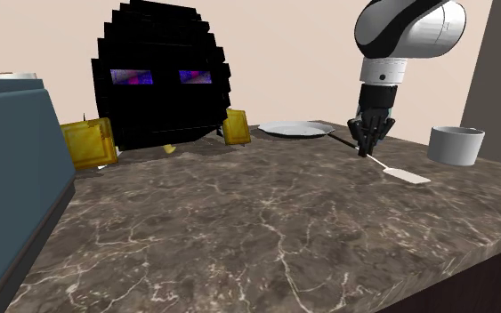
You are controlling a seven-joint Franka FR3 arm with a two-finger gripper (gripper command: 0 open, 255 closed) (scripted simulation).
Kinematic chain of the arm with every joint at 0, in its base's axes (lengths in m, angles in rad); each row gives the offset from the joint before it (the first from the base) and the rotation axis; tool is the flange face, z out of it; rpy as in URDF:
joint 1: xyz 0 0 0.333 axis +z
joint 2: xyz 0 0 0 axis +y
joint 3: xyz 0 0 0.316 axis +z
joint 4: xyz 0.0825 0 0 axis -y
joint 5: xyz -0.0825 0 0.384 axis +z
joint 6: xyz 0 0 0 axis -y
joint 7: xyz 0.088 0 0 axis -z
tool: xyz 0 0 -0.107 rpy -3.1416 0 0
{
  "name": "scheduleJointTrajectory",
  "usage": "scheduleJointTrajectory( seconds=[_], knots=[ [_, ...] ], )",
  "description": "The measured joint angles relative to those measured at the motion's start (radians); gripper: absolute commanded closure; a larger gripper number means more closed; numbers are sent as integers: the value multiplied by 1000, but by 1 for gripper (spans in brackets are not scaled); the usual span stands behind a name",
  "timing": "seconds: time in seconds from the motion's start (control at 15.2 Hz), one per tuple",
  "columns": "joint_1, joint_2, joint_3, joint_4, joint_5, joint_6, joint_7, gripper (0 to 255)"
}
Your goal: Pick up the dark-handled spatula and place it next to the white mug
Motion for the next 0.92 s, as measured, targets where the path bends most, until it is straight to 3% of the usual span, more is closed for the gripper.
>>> scheduleJointTrajectory(
  seconds=[0.26,0.33,0.73,0.92],
  knots=[
    [0,1,-1,-1,0,2,0,255],
    [0,1,-1,-1,0,2,0,0],
    [0,1,-1,-1,0,2,0,0],
    [1,-17,9,53,1,-67,3,0]
  ],
)
